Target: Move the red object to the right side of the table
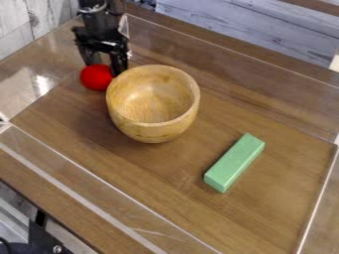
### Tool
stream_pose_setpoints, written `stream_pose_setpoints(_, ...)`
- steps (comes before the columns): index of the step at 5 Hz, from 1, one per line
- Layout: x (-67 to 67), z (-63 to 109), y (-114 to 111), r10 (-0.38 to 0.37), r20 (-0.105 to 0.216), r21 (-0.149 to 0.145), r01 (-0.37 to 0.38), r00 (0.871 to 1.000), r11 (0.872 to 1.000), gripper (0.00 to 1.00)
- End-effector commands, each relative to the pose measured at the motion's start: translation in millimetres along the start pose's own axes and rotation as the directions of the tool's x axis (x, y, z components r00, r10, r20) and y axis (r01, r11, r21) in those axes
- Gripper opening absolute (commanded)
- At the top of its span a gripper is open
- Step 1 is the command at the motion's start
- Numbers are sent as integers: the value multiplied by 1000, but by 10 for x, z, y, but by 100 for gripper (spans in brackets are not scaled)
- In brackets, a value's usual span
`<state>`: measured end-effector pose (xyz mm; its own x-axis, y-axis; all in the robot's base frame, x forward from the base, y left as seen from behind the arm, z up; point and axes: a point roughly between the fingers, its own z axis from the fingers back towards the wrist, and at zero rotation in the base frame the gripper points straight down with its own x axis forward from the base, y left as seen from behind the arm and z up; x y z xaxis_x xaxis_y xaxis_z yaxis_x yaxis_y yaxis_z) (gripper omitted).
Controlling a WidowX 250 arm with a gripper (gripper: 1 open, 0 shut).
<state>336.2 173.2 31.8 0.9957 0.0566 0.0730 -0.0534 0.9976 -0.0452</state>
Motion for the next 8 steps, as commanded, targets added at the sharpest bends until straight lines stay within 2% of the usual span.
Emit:
stream_pose_setpoints(1,121,27,-11,4,37,-2,-4,999,1000,100)
stream_pose_setpoints(3,39,45,37,86,2,-78,-86,996,993,100)
stream_pose_setpoints(5,59,29,101,64,-41,-138,-69,997,988,100)
stream_pose_setpoints(6,19,157,114,58,-61,-161,-68,996,985,100)
stream_pose_setpoints(7,53,76,113,7,-70,-163,-18,998,986,0)
stream_pose_setpoints(8,84,21,104,-45,-79,-166,31,996,986,0)
